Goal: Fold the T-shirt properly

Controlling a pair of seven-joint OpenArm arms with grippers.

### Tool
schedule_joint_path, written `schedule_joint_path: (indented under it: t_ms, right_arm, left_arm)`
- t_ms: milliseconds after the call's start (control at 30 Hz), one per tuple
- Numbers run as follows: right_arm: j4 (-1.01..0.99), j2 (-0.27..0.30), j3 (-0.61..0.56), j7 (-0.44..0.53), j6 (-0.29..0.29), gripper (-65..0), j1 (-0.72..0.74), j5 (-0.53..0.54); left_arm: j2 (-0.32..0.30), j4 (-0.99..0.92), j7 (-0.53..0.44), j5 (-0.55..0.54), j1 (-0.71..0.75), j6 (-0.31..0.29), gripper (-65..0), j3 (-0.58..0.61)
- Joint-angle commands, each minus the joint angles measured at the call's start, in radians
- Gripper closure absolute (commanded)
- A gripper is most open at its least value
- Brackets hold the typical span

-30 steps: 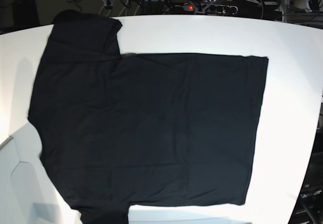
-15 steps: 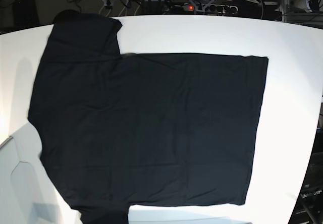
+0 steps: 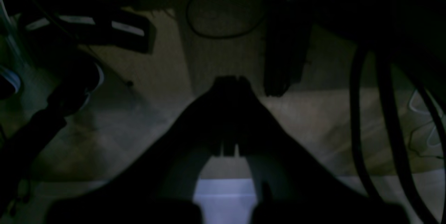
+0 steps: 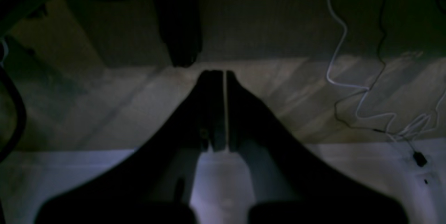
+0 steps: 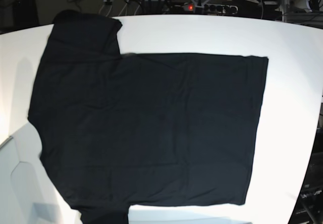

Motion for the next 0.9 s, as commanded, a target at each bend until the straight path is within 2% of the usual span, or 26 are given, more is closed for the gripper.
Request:
schedule_joint_path:
  t_ms: [0, 100, 267, 433, 567, 733, 800, 867]
  right_arm:
    - [0.042, -0.008, -0.001, -0.003, 0.017, 0.0, -0.047, 0.001]
    - [0.219, -0.013, -0.003, -0.003, 0.017, 0.0, -0.172, 0.001]
    - [0.604, -0.011, -0.004, -0.003, 0.019, 0.0, -0.435, 0.001]
    - [0.923, -0.009, -0.004, -0.004, 0.019, 0.0, -0.648, 0.001]
    - [1.15, -0.005, 0.001, -0.004, 0.019, 0.0, -0.795, 0.001]
    - [1.389, 0.027, -0.001, -0.004, 0.019, 0.0, -0.955, 0.001]
    - [1.48, 0.044, 0.002, 0.0, 0.019, 0.0, -1.006, 0.001]
    - [1.564, 0.061, 0.007, -0.003, 0.019, 0.0, -1.033, 0.001]
  left_arm:
    - [-0.018, 0.03, 0.002, -0.003, 0.044, 0.008, 0.0, 0.002]
    - [-0.037, 0.199, 0.002, -0.004, 0.16, 0.007, 0.0, 0.002]
    - [-0.123, 0.628, 0.004, -0.006, 0.441, 0.007, 0.0, -0.002]
    - [-0.196, 0.961, 0.004, -0.021, 0.668, 0.013, 0.0, -0.006]
    - [-0.287, 1.165, 0.004, -0.159, 0.812, 0.014, 0.0, -0.006]
    - [-0.408, 1.379, 0.002, -0.334, 0.949, 0.014, 0.0, -0.007]
    - [-0.439, 1.454, 0.002, -0.37, 0.992, 0.014, 0.0, -0.032]
    - [-0.442, 1.521, 0.002, -0.391, 1.023, 0.014, 0.0, -0.082]
